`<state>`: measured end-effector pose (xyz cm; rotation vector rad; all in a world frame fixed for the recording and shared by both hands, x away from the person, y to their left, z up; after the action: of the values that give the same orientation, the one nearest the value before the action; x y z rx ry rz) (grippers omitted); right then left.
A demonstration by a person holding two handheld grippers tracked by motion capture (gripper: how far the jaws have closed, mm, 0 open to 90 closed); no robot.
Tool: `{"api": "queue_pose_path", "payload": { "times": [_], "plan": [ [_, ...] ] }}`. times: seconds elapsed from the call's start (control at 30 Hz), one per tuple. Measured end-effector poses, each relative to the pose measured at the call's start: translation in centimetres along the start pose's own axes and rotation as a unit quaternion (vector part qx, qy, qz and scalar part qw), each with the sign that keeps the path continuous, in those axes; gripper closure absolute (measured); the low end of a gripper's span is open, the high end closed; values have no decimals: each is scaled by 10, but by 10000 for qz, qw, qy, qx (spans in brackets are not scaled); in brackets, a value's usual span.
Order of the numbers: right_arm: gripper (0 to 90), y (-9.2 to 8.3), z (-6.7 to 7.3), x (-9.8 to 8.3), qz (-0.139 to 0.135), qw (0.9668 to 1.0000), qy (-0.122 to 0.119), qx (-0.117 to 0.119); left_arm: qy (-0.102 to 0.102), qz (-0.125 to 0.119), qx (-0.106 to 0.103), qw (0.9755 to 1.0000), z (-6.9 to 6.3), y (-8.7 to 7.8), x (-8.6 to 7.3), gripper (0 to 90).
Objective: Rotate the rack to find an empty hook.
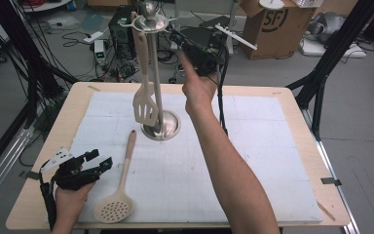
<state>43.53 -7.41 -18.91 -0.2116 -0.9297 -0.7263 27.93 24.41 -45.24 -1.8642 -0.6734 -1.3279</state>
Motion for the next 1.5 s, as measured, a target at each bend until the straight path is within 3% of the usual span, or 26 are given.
{"api": "queue_pose_path", "payload": {
  "times": [0.47,0.9,1.5],
  "plan": [
    [900,3,12,-6,98,9997,-236,22,8,4,-21,10000,-1,1,0,261],
    [900,16,29,-22,258,9989,-289,253,1,21,-8,10000,0,1,-1,261],
    [900,39,39,-33,473,9982,-255,279,-31,-18,-7,10000,2,-1,0,261]
  ]
}}
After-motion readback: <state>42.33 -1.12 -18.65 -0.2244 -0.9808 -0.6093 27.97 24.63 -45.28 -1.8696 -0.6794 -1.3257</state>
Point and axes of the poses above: each handheld gripper's, and its own axes: y roughly forward along the jaws, x roughly out of its top, z roughly to its left, the point moved 4 cm from there along y, roughly forward along the jaws, and after that the axes turned 7 degrees about y, right-handed, at the moved point
